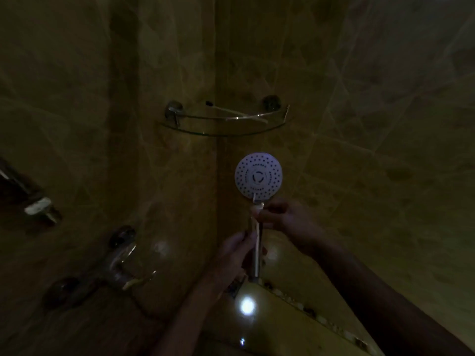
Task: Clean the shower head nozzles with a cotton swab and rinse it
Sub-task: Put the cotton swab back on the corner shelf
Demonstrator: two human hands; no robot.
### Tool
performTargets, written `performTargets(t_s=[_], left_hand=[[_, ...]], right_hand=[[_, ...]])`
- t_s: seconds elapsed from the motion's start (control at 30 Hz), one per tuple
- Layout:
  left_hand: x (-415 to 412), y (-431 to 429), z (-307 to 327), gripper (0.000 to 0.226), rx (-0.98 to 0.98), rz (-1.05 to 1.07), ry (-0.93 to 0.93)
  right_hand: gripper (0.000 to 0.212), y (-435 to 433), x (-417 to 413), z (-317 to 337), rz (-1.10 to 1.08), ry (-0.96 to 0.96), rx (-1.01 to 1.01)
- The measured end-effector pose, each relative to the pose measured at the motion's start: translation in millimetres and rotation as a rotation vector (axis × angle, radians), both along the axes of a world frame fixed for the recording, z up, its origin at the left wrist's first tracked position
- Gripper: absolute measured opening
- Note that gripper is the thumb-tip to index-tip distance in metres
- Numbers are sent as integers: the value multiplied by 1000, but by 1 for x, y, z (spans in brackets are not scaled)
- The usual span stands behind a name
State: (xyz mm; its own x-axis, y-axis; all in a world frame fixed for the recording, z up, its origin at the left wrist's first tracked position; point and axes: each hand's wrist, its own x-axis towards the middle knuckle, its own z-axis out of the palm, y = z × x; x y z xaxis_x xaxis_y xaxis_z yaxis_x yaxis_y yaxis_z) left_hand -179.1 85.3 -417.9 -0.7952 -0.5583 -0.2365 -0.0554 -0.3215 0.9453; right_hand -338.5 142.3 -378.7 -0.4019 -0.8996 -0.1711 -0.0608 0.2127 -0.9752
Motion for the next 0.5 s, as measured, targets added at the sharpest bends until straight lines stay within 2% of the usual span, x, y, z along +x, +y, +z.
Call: performTargets(t_s=[0.07,0.13,0.2,0.27,0.37,0.5], left_hand=[[-6,5,-20,12,-18,-24,-31],[-14,13,-43,15,-47,-41,-73],[-26,21,-65,19,-46,-49,-114],[-38,29,-87,11,-37,-49,-150],[-61,46,-125,3,-20,-40,-208],[-90,70,-191,13,19,-30,-324]], right_hand=[[9,6,-11,-10,-30,-56,4],[4,11,-22,-27,-32,-81,23],[4,17,-32,-46,-25,-145,42],[6,24,-43,-68,-28,-176,65],[2,37,-65,-113,-37,-187,76],[11,57,-97,-193,-20,-283,131]])
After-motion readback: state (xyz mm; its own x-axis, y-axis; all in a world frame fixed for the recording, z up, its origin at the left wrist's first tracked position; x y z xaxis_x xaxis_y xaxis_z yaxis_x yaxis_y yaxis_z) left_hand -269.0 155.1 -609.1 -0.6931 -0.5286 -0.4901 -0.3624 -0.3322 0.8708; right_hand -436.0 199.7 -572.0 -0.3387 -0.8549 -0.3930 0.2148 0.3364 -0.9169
